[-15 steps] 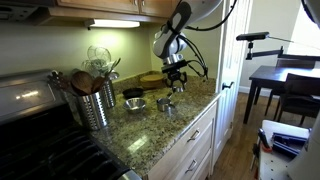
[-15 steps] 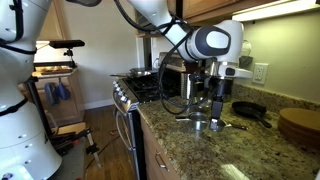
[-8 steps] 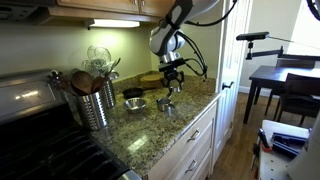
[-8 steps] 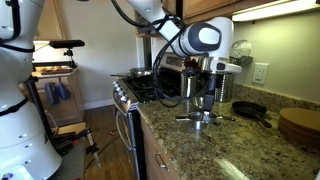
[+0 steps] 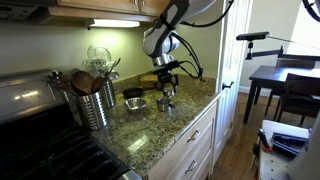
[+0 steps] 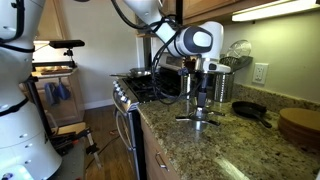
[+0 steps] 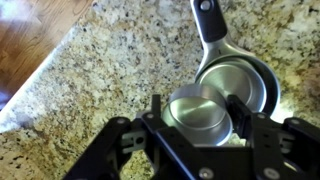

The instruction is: Stack the silver measuring cups together

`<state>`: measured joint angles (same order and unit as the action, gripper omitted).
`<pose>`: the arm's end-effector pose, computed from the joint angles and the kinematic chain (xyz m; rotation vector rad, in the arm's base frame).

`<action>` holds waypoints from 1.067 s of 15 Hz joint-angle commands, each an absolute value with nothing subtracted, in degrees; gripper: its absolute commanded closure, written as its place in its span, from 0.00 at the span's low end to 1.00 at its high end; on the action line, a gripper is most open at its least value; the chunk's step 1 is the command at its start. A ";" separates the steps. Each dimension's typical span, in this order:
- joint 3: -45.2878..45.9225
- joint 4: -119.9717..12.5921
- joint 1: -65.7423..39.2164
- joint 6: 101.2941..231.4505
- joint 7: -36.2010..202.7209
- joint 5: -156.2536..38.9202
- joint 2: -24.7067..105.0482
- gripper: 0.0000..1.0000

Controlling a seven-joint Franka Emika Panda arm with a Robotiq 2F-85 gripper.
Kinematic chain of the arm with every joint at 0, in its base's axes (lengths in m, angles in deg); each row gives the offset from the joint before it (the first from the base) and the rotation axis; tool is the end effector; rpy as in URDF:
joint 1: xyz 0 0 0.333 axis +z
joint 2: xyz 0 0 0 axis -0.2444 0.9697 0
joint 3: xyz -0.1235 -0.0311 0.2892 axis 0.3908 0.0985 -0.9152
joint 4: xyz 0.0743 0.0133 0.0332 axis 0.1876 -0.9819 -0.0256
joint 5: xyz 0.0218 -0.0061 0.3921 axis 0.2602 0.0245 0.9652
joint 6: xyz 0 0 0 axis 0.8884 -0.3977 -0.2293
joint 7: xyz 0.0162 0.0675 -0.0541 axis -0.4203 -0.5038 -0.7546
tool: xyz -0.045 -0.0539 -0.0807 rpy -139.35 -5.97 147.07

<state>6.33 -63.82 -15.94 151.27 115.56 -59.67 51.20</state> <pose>0.6207 -0.1251 0.2747 2.7282 -1.1501 -0.2141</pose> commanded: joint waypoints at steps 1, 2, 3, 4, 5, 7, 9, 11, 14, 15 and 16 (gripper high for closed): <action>5.82 -64.42 -15.39 151.40 114.59 -59.52 50.86 0.59; 5.56 -64.22 -15.32 151.40 114.44 -59.51 51.37 0.59; 5.39 -64.14 -15.28 151.43 114.35 -59.45 51.60 0.59; 5.20 -63.91 -15.34 151.50 114.15 -59.29 52.05 0.59; 5.05 -63.64 -15.38 151.59 113.96 -59.20 52.48 0.59; 4.97 -62.92 -15.37 151.62 113.62 -59.26 53.39 0.59; 5.00 -62.26 -15.39 151.59 113.45 -59.26 54.24 0.59; 5.05 -61.16 -15.54 151.55 113.21 -59.13 55.08 0.59; 5.14 -59.48 -15.62 151.27 112.90 -59.19 56.16 0.59; 5.17 -59.03 -15.63 151.27 112.81 -59.17 56.47 0.59; 5.17 -58.48 -15.65 151.22 112.67 -59.11 56.88 0.59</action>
